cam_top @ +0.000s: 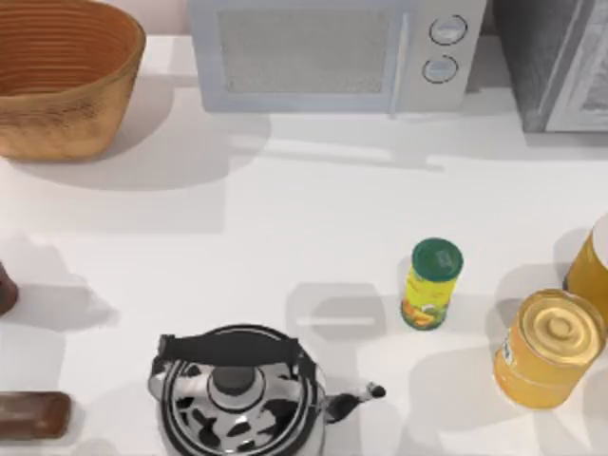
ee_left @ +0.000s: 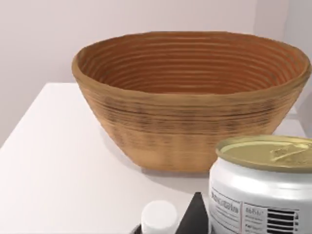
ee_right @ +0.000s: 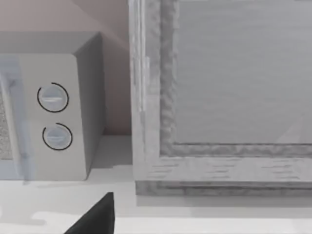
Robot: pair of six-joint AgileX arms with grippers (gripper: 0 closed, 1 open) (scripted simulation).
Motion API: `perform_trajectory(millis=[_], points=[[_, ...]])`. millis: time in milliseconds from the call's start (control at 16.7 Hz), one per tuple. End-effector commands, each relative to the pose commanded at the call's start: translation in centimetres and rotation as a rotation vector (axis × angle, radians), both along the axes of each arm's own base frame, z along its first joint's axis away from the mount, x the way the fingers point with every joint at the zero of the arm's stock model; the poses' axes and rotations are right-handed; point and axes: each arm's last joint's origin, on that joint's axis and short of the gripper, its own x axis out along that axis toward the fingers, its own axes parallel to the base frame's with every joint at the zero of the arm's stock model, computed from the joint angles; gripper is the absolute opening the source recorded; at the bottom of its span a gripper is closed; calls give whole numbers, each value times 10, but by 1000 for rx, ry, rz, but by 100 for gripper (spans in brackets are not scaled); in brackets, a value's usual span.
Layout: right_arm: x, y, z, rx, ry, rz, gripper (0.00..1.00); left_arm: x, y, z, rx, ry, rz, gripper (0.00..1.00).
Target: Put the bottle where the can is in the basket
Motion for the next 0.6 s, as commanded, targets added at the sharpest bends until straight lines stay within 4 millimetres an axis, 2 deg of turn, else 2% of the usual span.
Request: perform_trajectory(millis=[180,300,600], points=[[0,0,0,0,0,0,100,-10,-1,-38,-13,-113,-32,0],[0,0,0,0,0,0,100,-11,-1,-53,-18,-162,-48,0],[0,0,0,0,0,0,100,-11,-1,-60,-20,-187,-57,0]])
